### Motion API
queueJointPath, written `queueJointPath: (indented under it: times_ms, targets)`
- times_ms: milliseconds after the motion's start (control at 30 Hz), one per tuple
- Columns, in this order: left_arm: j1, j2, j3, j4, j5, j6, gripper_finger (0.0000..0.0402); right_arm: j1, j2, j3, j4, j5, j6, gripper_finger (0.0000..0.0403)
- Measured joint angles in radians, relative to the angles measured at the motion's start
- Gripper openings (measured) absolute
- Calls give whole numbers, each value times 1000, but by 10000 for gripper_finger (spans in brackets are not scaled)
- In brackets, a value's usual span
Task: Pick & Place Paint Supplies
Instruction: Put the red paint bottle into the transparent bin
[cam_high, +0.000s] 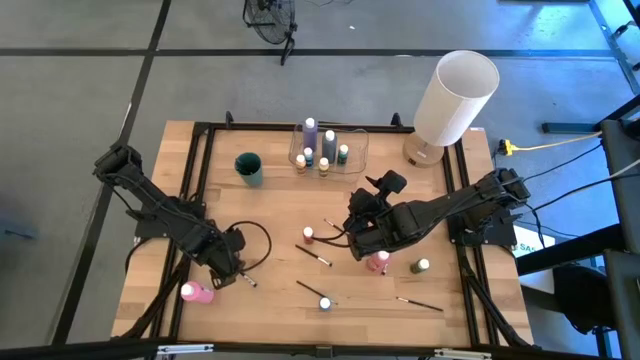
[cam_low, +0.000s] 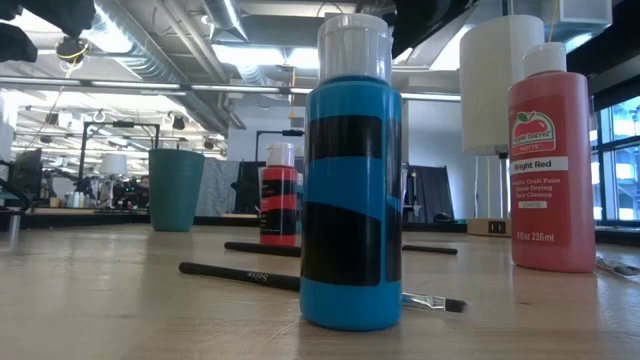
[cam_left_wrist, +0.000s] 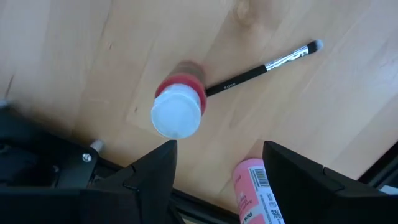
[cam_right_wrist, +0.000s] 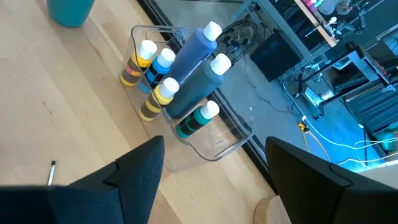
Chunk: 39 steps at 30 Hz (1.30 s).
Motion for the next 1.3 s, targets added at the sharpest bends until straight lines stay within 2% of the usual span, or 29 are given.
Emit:
queueJointPath:
  times_ms: [500, 700, 1033, 1300]
  targets:
    - [55, 0, 0, -83, -3, -128, 224, -6, 0, 0, 4, 0, 0, 283]
    - [57, 0, 0, -83, -51, -196, 219, -5, 0, 0, 4, 0, 0, 283]
    - [60, -1, -50, -21, -13, -200, 218, -5, 0, 0, 15, -1, 0, 283]
    - [60, -1, -54, -22, -27, -200, 217, -6, 0, 0, 32, -1, 0, 283]
